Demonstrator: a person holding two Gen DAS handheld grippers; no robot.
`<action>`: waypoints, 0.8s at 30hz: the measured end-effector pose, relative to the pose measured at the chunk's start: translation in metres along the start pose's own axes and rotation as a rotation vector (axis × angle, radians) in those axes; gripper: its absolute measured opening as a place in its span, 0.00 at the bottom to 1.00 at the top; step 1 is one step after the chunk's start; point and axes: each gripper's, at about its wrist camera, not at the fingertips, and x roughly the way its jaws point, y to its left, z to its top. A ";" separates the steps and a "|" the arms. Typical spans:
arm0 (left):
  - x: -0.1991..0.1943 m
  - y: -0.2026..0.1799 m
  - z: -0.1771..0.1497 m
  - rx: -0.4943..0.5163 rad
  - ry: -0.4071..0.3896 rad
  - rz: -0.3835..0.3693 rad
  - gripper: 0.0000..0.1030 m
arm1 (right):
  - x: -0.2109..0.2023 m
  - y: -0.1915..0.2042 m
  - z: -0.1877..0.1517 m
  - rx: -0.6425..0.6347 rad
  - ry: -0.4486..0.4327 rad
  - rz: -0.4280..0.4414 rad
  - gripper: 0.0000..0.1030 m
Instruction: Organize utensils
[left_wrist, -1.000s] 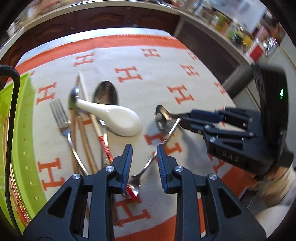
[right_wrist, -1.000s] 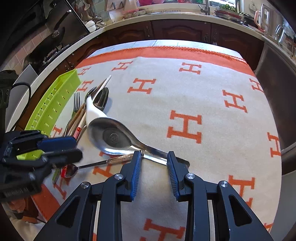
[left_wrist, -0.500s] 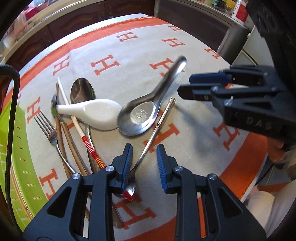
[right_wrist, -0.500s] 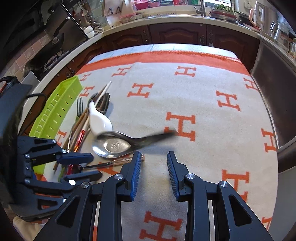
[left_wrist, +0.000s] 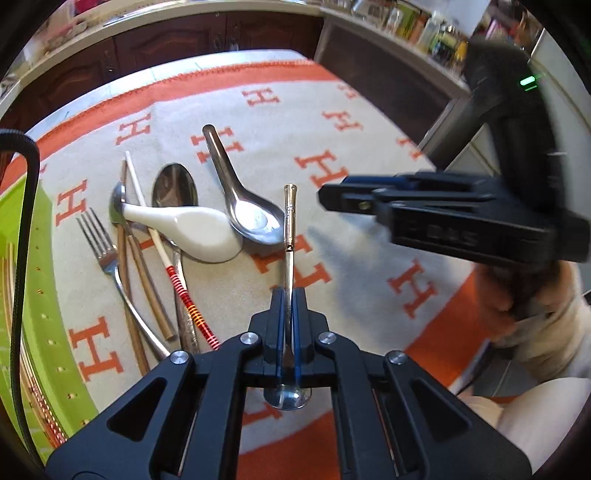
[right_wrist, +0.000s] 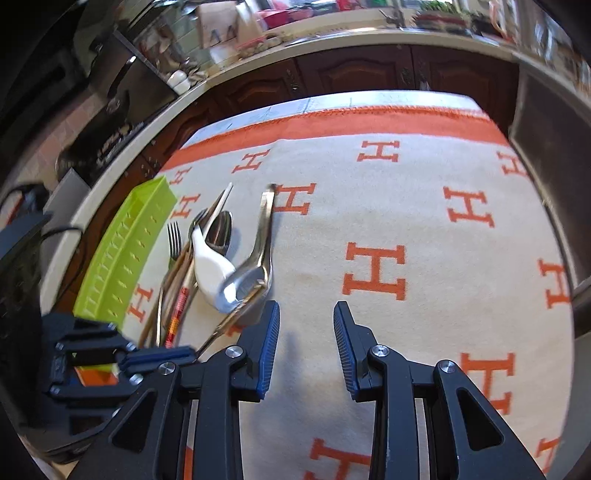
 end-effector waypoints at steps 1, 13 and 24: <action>-0.006 0.001 0.000 -0.012 -0.010 -0.006 0.01 | 0.002 -0.002 0.001 0.019 -0.001 0.012 0.30; -0.103 0.057 -0.004 -0.195 -0.209 0.105 0.01 | 0.046 0.028 0.030 -0.025 0.024 0.037 0.30; -0.155 0.143 -0.035 -0.366 -0.279 0.290 0.02 | 0.061 0.063 0.006 -0.202 0.007 -0.139 0.04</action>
